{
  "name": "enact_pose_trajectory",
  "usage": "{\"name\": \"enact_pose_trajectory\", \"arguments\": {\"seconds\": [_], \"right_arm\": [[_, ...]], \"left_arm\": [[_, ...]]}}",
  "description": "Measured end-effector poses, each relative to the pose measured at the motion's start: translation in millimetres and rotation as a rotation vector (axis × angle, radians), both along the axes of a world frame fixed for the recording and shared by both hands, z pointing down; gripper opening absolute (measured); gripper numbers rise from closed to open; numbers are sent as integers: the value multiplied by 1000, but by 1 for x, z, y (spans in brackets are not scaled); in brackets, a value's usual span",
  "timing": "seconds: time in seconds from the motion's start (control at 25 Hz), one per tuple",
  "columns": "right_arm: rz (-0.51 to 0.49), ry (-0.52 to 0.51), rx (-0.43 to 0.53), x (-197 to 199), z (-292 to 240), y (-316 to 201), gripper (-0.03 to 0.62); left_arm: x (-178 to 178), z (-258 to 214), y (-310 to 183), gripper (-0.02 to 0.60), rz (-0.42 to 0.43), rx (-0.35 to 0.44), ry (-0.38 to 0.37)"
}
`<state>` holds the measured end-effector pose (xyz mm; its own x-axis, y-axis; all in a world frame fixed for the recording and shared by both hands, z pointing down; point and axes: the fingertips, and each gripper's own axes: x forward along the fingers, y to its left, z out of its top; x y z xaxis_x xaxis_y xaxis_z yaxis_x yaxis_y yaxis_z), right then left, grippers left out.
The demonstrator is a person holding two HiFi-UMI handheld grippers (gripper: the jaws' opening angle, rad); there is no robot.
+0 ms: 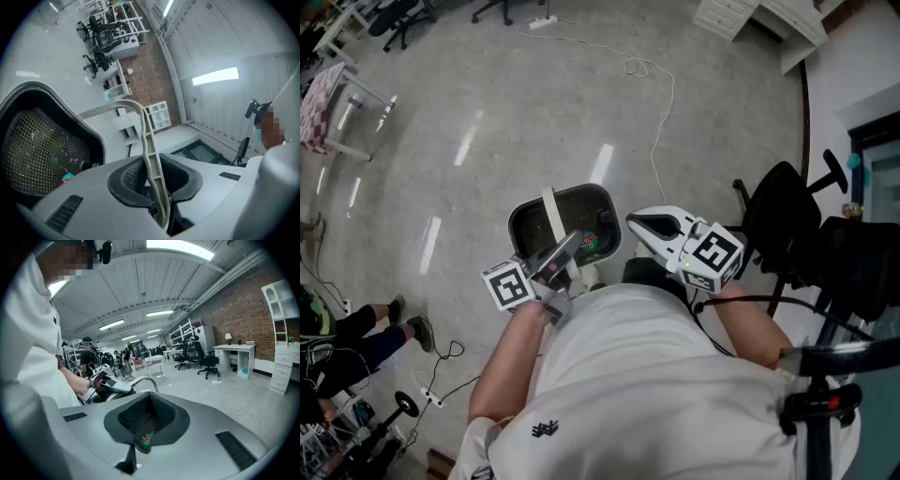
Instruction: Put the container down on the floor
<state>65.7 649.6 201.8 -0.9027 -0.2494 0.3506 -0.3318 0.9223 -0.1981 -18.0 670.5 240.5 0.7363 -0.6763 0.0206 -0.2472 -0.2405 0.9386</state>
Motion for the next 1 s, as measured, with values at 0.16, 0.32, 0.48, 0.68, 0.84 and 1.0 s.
{"name": "enact_pose_trajectory", "arguments": {"seconds": [0.16,0.32,0.48,0.68,0.84,1.0], "right_arm": [[-18,8,-2,-7,-1,10,17],[-13,20,-14,-8,0,2,17],[-12,22,-35,-11,8,-32,17],[-17,-4,-5,-5,8,-102,18],[-40,-12,24,10,7,-166,20],[-34,-4,36,34,14,-222,21]], "left_arm": [[-10,8,11,64,-19,-16,4],[-15,16,5,64,-22,-31,-6],[-16,18,-29,64,-22,-39,10],[-7,20,-90,64,-27,-56,-3],[5,22,-149,64,-24,-60,-25],[19,28,-208,64,-24,-50,-46]]}}
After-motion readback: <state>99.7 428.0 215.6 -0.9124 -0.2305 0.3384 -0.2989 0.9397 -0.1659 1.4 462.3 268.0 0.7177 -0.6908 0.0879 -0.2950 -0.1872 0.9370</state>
